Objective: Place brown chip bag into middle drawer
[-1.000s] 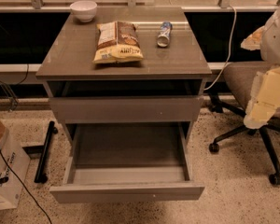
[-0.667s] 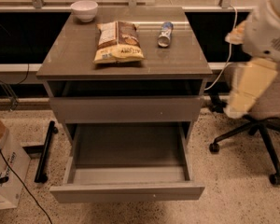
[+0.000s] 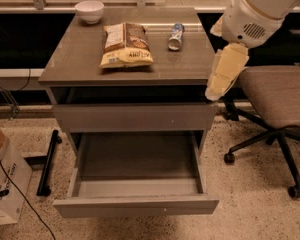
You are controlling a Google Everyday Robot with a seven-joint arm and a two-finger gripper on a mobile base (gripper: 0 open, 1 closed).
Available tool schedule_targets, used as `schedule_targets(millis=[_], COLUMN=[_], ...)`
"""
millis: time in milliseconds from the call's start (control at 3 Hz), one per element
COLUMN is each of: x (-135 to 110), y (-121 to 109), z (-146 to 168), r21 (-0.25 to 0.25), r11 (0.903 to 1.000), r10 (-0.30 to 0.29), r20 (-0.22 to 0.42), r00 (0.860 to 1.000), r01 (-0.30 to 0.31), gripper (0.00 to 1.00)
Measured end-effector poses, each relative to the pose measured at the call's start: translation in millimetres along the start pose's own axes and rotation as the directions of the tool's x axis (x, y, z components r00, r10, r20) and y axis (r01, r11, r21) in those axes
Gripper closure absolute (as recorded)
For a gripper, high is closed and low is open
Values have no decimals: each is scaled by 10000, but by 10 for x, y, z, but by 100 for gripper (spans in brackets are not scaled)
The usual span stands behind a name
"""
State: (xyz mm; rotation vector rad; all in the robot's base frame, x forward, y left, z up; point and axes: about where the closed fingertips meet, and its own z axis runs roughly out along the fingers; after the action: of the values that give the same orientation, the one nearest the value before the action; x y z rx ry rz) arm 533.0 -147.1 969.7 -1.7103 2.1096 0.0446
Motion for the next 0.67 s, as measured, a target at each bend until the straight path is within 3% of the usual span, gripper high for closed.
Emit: schedule_targets(millis=[667], x=[-287], y=[-521], z=[494], r21=[-129], r11=[9998], r10=[-121], r20=[-180], r00=[9998], r01=[118], gripper=[0])
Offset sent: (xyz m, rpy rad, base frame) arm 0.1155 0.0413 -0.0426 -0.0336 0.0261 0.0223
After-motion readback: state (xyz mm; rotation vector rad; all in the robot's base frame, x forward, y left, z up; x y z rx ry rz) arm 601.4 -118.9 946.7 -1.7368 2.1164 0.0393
